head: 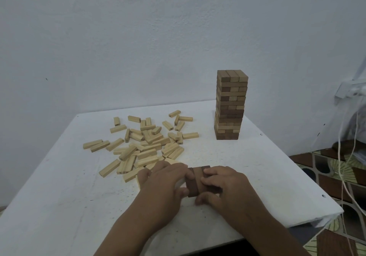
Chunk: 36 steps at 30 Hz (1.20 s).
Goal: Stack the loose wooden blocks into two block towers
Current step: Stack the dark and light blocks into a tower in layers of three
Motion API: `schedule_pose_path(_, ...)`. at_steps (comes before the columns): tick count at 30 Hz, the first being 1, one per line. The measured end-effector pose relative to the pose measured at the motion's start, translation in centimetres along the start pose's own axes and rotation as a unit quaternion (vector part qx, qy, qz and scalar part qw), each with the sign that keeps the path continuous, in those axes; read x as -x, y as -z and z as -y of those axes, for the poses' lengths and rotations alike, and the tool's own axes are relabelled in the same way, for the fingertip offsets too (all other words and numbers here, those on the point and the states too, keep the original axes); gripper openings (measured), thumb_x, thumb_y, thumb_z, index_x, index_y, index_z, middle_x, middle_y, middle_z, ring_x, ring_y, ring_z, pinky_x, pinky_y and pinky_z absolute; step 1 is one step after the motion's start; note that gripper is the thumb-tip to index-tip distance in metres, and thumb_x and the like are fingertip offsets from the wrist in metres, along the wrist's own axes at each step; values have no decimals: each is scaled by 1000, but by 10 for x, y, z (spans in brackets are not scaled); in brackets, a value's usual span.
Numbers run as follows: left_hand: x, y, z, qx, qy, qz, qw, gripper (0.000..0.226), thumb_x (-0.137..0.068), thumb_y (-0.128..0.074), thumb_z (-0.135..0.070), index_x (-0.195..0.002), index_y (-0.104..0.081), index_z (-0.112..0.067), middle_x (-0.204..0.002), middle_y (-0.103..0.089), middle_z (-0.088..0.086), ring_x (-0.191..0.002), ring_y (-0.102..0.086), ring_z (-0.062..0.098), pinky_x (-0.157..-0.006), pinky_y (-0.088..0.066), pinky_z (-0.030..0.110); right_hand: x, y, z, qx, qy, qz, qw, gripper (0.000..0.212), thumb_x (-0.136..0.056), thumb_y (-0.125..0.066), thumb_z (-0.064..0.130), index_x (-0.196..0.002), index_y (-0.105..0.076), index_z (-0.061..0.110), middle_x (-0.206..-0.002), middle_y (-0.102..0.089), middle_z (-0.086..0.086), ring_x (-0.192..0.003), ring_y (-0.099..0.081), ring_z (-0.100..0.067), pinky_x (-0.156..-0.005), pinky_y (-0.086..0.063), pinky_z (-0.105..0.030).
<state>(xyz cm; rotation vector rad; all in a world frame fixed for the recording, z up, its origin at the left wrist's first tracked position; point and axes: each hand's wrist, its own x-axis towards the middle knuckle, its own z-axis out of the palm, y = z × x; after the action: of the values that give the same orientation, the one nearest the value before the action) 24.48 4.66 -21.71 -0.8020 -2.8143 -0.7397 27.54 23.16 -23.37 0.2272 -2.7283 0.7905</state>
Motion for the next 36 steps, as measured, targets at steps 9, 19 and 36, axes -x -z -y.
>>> schedule_pose_path(9, -8, 2, 10, 3, -81, -36, 996, 48, -73, -62, -1, -83, -76, -45, -95, -67, -22, -93, -36, -12, -82, -30, 5, 3, -5, 7, -30, 9, -35, 999, 41, -57, -65, 60, -77, -60, 25, -91, -61, 14, -87, -51, -8, -69, -50, -31)
schedule_pose_path(19, 5, 3, 8, 16, -42, 40, 998, 42, -78, -64, -26, -114, -56, -46, -145, -32, -33, -133, -19, -5, -107, -20, 33, 8, 9, 0, -120, 34, 43, 991, 40, -63, -74, 40, -94, -50, 35, -96, -59, 19, -92, -58, -7, -75, -52, -32)
schedule_pose_path(36, 6, 0, 13, 61, -24, 66, 996, 32, -70, -57, -25, -100, -55, -36, -139, -42, -30, -133, -25, -8, -105, -14, 39, 11, 17, -6, -126, 51, 49, 989, 50, -66, -81, 30, -108, -54, 32, -103, -61, 24, -98, -60, -3, -82, -52, -26)
